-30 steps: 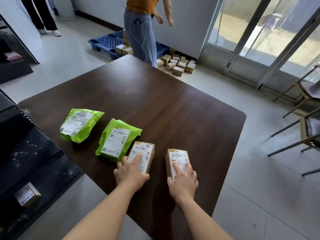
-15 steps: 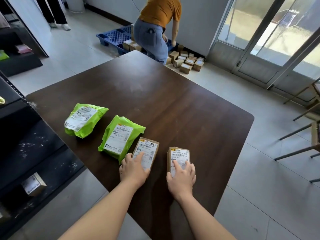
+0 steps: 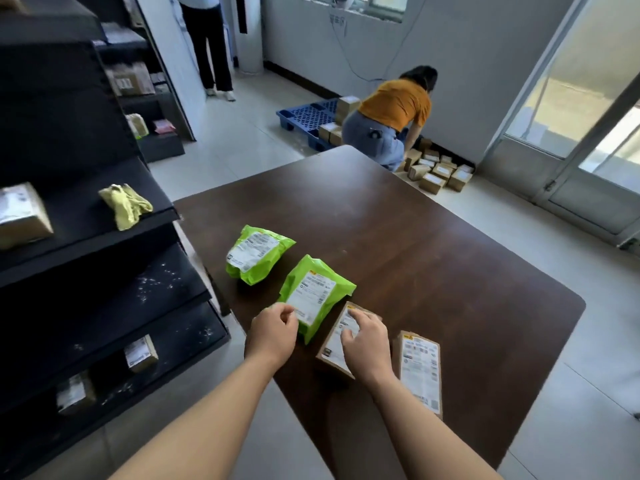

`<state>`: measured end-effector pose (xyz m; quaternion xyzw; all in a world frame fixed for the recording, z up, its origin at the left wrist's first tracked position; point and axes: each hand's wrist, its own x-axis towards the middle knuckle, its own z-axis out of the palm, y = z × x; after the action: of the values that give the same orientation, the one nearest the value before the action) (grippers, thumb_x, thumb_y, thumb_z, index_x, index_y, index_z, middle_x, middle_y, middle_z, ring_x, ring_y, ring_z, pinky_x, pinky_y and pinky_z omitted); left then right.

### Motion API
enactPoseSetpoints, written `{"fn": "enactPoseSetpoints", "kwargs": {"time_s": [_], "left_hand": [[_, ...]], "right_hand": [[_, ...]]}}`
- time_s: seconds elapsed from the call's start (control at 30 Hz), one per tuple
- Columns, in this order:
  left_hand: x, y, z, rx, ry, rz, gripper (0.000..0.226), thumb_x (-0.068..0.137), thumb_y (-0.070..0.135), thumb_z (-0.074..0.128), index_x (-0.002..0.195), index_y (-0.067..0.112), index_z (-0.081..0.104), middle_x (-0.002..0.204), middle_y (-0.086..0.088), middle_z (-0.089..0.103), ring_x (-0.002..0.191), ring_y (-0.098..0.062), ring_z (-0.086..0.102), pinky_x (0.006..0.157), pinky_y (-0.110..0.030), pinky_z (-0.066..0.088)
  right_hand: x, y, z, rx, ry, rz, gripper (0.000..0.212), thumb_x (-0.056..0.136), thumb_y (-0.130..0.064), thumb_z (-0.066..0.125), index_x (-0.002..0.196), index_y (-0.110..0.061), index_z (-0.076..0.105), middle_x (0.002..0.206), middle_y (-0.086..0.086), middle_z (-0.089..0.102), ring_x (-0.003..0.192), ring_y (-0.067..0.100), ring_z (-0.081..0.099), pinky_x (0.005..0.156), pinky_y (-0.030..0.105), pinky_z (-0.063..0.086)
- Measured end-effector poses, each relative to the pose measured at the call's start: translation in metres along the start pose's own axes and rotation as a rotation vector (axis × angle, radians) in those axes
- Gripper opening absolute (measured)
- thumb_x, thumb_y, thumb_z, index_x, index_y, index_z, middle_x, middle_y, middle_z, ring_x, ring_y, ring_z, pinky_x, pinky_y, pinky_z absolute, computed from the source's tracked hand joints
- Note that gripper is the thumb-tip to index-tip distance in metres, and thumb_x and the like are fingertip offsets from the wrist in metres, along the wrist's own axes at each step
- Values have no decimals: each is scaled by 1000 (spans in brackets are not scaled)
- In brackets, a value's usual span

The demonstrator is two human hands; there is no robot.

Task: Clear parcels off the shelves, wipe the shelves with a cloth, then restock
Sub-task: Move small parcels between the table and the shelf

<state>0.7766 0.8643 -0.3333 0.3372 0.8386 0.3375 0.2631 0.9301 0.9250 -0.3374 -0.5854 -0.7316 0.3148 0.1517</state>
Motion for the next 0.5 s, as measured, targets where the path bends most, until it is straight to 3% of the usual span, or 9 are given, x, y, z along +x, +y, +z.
{"fn": "enactPoseSetpoints", "kwargs": {"time_s": [0.27,0.4,0.5], "left_hand": [[41,-35,-109,-123,198,-71,29,92,15,54,118,10,65,112,-6,68,102,-19,63,84,-24,46],[68,-59,-164,-132,277,-111,29,93,16,54,119,10,64,115,-6,67,105,-20,61,86,-25,46],[86,-83,-204,-135,310,-154,28,93,18,53,118,13,64,116,-4,66,103,-17,60,80,-24,43]], "right_hand": [[27,-110,44,-46,-83,-175,41,92,-19,54,132,-13,57,131,8,58,127,22,47,108,31,33],[40,-168,77,-38,-98,-242,41,89,-18,57,130,-14,59,128,8,60,122,24,50,104,29,36],[49,-212,105,-41,-126,-270,39,90,-17,55,129,-14,60,128,9,60,123,25,50,104,30,35]]}}
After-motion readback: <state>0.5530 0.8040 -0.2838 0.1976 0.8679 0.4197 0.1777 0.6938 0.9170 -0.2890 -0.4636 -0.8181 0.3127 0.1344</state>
